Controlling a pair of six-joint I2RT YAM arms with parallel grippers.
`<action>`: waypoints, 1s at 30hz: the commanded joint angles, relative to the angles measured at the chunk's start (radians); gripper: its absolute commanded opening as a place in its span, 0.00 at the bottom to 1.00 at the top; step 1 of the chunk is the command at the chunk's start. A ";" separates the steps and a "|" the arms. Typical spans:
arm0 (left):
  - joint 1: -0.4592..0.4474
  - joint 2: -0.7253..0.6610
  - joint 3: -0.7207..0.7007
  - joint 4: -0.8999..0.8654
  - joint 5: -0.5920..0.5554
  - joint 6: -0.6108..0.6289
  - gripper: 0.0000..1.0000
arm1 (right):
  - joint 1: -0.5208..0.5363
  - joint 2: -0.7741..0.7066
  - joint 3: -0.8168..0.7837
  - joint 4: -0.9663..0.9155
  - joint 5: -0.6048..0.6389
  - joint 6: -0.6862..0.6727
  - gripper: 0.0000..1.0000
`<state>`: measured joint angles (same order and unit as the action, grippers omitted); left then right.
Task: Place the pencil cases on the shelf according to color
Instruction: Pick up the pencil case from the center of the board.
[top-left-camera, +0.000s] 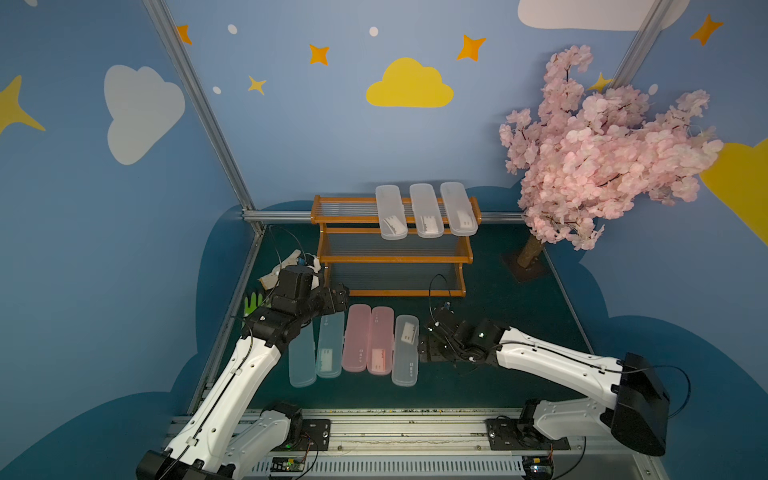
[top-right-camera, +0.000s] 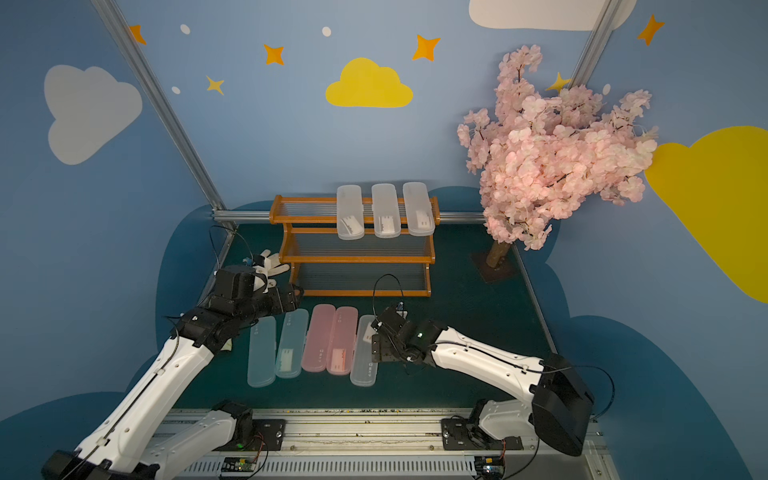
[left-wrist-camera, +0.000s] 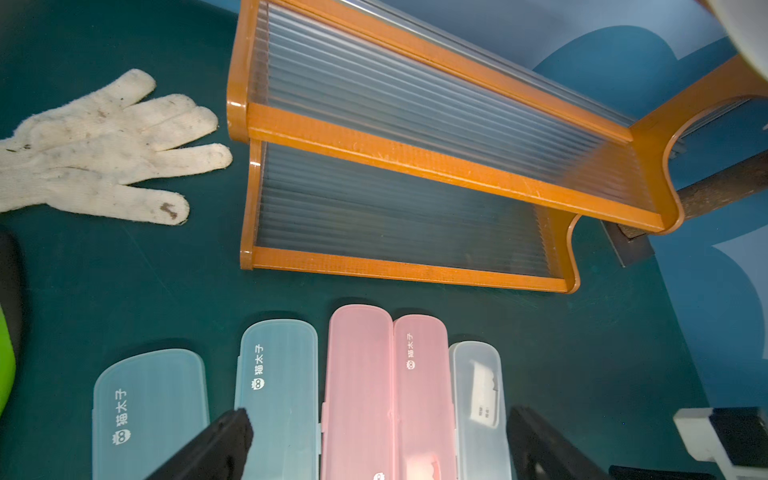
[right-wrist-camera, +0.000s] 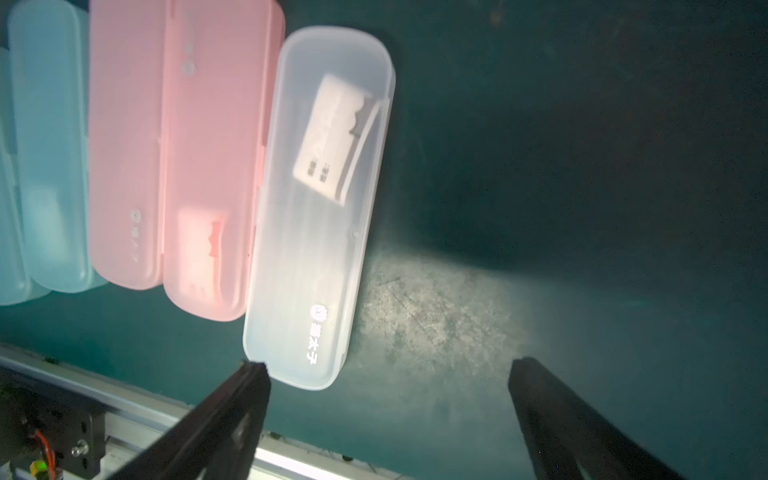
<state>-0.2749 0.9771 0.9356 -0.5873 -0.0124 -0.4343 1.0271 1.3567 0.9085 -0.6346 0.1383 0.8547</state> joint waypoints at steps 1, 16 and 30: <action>0.002 -0.031 -0.031 -0.003 -0.018 0.043 1.00 | 0.022 0.104 0.046 0.062 -0.129 -0.013 0.96; 0.004 -0.246 -0.152 0.033 -0.064 0.067 1.00 | 0.088 0.428 0.220 0.012 -0.090 -0.061 0.96; 0.005 -0.198 -0.106 -0.014 0.035 0.044 1.00 | 0.084 0.335 0.135 -0.179 0.042 -0.070 0.98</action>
<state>-0.2737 0.7902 0.8032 -0.5896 -0.0101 -0.3862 1.1107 1.7386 1.0908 -0.6930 0.1150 0.8028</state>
